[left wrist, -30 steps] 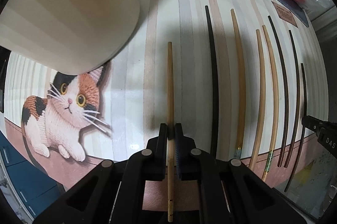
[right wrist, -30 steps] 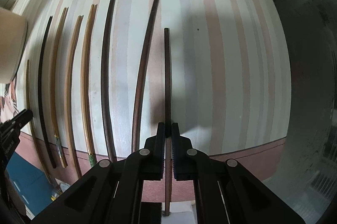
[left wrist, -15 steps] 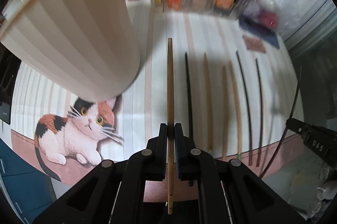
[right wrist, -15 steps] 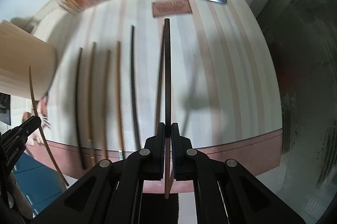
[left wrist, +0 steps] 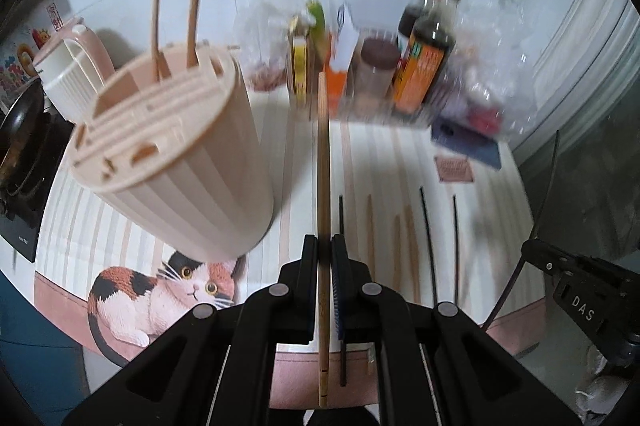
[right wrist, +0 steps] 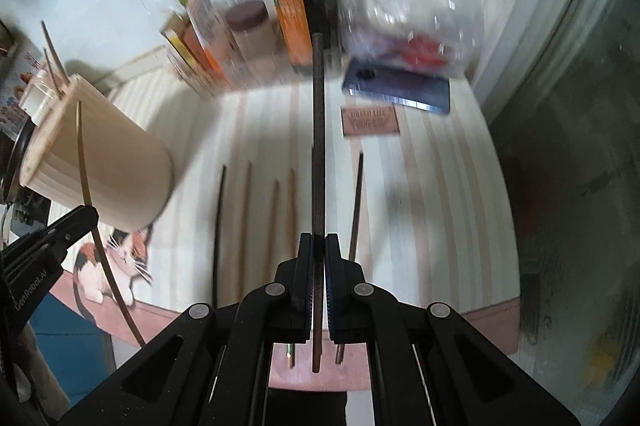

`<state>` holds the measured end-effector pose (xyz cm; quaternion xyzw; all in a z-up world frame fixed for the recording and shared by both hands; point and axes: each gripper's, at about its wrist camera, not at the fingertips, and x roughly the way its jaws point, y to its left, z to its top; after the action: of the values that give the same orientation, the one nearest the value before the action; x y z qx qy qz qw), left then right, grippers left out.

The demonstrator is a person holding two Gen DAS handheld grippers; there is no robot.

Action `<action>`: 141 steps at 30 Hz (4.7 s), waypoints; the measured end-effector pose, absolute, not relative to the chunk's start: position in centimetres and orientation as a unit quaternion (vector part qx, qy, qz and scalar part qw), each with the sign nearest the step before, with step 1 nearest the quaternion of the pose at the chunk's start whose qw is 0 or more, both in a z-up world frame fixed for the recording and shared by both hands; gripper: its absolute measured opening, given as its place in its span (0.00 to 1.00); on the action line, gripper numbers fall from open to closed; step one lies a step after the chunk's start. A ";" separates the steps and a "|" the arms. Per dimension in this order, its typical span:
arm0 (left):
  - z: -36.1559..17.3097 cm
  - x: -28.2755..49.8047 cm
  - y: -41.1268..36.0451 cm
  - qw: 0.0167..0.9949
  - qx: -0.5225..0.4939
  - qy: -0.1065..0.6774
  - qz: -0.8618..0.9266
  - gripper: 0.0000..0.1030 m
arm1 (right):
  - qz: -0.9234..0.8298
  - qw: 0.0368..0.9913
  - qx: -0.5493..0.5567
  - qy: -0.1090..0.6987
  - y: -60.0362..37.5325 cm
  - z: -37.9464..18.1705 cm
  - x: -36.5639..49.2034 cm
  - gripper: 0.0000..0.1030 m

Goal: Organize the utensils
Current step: 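Lift both held chopsticks upright and carry them over the holder, then lower both chopsticks into the holder and open both tools, then move both tools back down to the chopstick row, then grasp a black chopstick with the left tool while the right grasps a dark brown one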

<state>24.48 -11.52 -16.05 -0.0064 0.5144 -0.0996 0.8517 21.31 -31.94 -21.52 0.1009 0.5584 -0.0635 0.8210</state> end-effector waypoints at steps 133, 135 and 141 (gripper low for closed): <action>-32.2 24.5 -12.8 0.733 0.046 0.677 -0.046 0.04 | -0.087 0.707 0.097 0.695 -34.2 -36.6 22.2 0.06; -32.2 23.8 -12.3 0.730 0.040 0.681 -0.042 0.04 | -0.080 0.703 0.089 0.701 -33.8 -36.6 21.0 0.06; -32.3 23.1 -11.5 0.727 0.045 0.684 -0.046 0.04 | -0.071 0.688 0.055 0.721 -32.8 -36.5 20.9 0.06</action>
<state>23.08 -11.46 -32.28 0.0453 0.6838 -0.0465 0.7268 20.94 -32.82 -36.54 0.0553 0.7206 -0.0706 0.6875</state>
